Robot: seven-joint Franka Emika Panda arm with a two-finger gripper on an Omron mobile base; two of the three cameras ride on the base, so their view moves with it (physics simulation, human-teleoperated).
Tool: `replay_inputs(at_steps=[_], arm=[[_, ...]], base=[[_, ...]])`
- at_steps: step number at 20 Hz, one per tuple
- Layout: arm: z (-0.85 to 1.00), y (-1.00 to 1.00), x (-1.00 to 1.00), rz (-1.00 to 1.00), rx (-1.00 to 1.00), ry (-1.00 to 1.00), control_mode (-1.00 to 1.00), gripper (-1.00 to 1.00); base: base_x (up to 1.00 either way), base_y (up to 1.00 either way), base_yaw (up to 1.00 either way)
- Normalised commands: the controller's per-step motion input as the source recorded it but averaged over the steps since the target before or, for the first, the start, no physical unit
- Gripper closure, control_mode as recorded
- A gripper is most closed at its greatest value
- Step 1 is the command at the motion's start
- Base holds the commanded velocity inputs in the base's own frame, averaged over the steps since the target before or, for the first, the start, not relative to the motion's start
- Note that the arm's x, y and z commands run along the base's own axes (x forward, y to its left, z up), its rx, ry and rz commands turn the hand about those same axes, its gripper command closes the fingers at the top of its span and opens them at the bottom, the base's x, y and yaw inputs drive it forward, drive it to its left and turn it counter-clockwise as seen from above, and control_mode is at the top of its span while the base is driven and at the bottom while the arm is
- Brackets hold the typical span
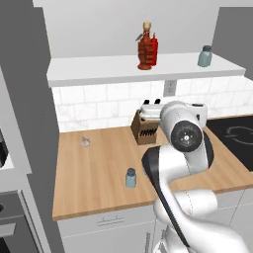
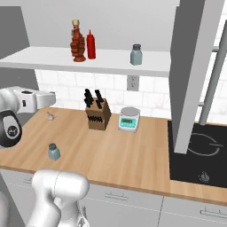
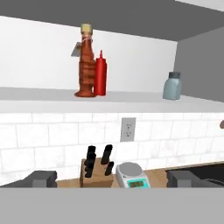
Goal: Put the shaker and condiment bottle from the counter next to their counterparts in the cabinet.
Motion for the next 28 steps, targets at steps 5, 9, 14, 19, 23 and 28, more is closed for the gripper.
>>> replay_inputs(at_steps=[5, 9, 14, 19, 23, 28], arm=[[-0.64, 0.00, -0.69, -0.01, 0.00, 0.00, -1.00, -1.00], [-0.67, 0.06, -0.64, -0.05, 0.00, -0.01, -1.00, -1.00], [-1.00, 0.00, -0.48, -0.04, -0.02, -0.19, -1.00, -1.00], [-1.00, -0.01, -0.10, 0.00, -0.06, -0.30, -1.00, -1.00], [-1.00, -0.21, 0.00, -0.02, -0.04, -0.36, -1.00, -1.00], [-0.93, -0.16, 0.00, -0.05, -0.01, -0.28, -1.00, -1.00]], base=[[0.00, 0.00, 0.00], [0.00, 0.00, 0.00], [0.00, 0.00, 0.00], [0.00, 0.00, 0.00], [0.00, 0.00, 0.00], [0.00, 0.00, 0.00]])
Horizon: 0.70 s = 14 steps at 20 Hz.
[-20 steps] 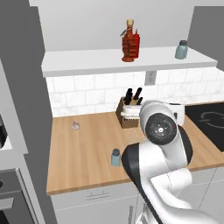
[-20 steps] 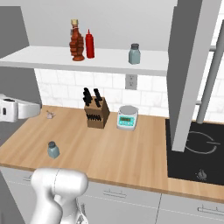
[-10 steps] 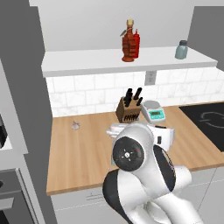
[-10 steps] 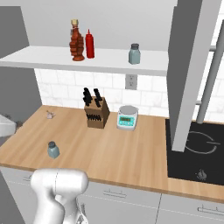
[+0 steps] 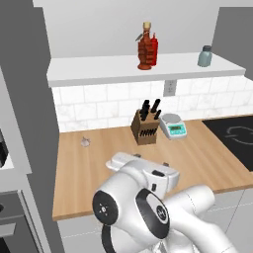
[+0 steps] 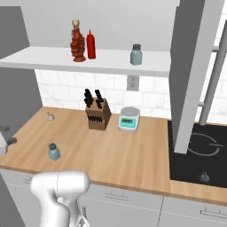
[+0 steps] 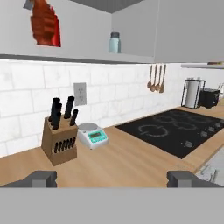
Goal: Put the shaker and condiment bottle from the counter next to their counterparts in the cabinet.
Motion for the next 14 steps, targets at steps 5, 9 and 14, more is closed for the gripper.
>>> replay_inputs(at_steps=[5, 9, 14], arm=[[-0.51, -0.03, 0.05, -0.08, 0.00, 0.00, -1.00, -1.00], [-0.41, -0.06, 0.13, -0.08, 0.00, 0.03, -1.00, -1.00], [-0.54, 0.00, 0.20, -0.11, 0.00, 0.01, -1.00, -1.00]], base=[[0.00, 0.00, 0.00], [0.00, 0.00, 0.00], [0.00, 0.00, 0.00]])
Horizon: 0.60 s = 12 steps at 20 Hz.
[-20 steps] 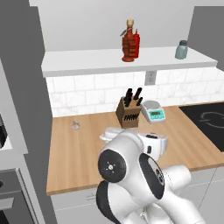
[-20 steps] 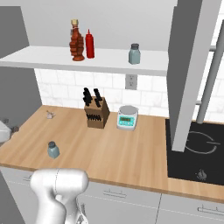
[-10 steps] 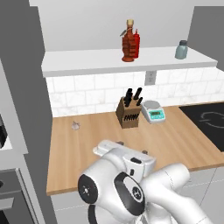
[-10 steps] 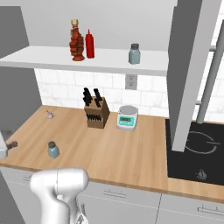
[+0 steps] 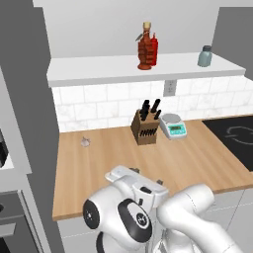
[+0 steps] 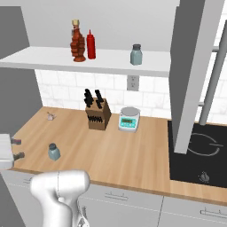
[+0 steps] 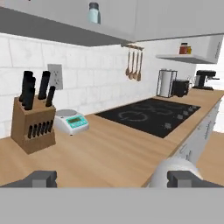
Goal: Put the shaker and condiment bottle from the counter next to their counterparts in the cabinet.
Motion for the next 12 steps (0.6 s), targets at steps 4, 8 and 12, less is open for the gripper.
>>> replay_inputs(at_steps=[4, 8, 12], arm=[[-0.29, 0.00, 0.47, -0.16, 0.00, 0.00, -1.00, -1.00], [-0.32, 0.00, 0.43, -0.21, 0.00, 0.00, -1.00, -1.00], [-0.30, 0.12, 0.51, -0.26, 0.00, 0.00, -1.00, -1.00]], base=[[0.00, 0.00, 0.00], [0.00, 0.00, 0.00], [0.00, 0.00, 0.00]])
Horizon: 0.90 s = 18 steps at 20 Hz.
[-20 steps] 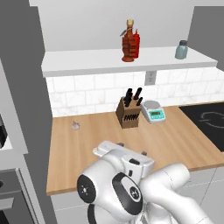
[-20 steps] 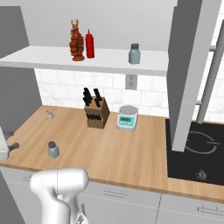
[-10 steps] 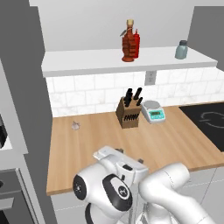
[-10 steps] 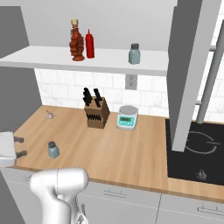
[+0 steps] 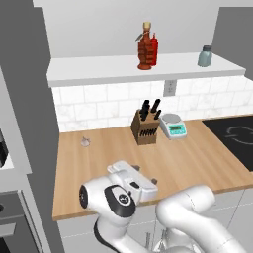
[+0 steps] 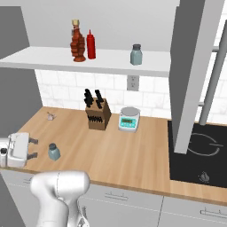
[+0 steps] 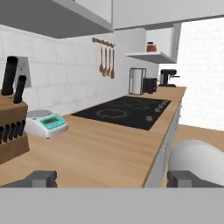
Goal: Put the shaker and condiment bottle from the counter next to their counterparts in the cabinet.
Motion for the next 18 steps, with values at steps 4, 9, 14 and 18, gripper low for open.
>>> replay_inputs(at_steps=[4, 9, 14, 18], arm=[[-0.24, 0.48, 0.24, -0.23, -0.04, 0.00, -1.00, -1.00], [-0.20, 0.28, 0.36, -0.22, -0.01, 0.00, -1.00, -1.00], [-0.34, 0.04, 0.50, -0.15, 0.00, 0.00, -1.00, -1.00], [-0.57, 0.22, 0.09, -0.08, -0.04, 0.00, -1.00, -1.00]], base=[[0.00, 0.00, 0.00], [0.00, 0.00, 0.00], [0.00, 0.00, 0.00], [0.00, 0.00, 0.00]])
